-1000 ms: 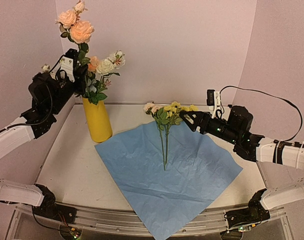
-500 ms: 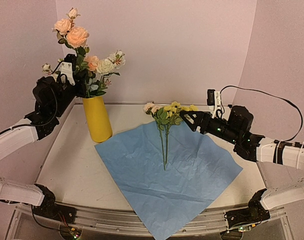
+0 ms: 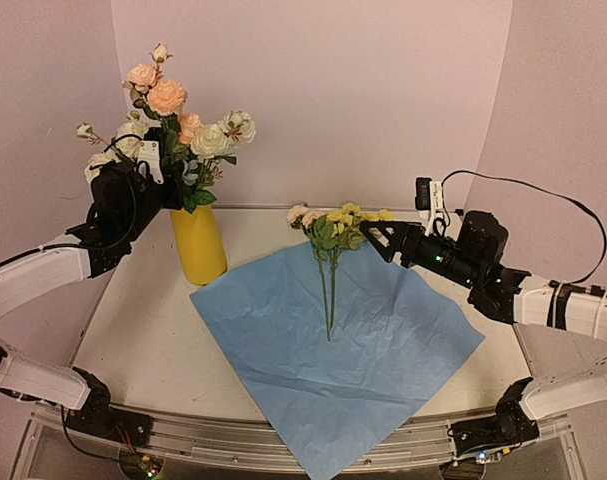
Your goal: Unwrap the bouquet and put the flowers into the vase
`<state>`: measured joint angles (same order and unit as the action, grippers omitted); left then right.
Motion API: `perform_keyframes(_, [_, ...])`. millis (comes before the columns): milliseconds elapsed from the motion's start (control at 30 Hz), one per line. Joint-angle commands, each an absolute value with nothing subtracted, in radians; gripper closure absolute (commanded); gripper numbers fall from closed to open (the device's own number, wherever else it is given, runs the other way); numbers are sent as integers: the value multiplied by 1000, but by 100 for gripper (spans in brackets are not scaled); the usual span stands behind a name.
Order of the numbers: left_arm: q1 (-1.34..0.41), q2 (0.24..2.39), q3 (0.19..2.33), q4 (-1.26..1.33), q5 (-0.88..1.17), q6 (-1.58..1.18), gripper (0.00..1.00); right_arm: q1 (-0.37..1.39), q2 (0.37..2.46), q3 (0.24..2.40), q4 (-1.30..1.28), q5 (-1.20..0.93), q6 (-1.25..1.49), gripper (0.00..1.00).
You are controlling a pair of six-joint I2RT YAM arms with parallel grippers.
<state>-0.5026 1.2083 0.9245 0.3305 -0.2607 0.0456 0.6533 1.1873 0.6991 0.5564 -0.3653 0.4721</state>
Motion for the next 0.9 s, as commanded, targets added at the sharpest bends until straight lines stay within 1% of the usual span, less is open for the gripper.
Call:
perform_keyframes(0, [-507,1242,898,233,-267,9,100,660,1158,693,580,-365,464,12])
perform_keyframes(400, [-506,1321,839,232,-303,-49,100,660,1143,678,580,-358,463,12])
perform_keyframes(567, [-507,1321,868,200,-306,-47,99,660,1141,676,578,-355,466,12])
perform_keyframes(600, [-506,1322,879,184,-307,-45,97,660,1141,676,578,-354,466,12])
perform_keyframes(667, [-506,1332,938,109,-323,-40,78,660,1141,676,578,-354,467,12])
perform_keyframes(700, [-506,1334,958,92,-324,-39,74,660,1141,676,578,-353,468,12])
perform_keyframes(767, [-507,1326,985,56,-321,-45,64,659,1144,676,579,-353,469,12])
perform_keyframes(800, [-506,1316,991,51,-314,-51,61,660,1145,676,580,-354,469,12])
perform_keyframes(833, [-508,1303,994,45,-309,-60,55,659,1147,678,579,-354,469,12])
perform_keyframes(867, [-508,1287,997,38,-302,-67,53,660,1149,678,580,-355,469,12])
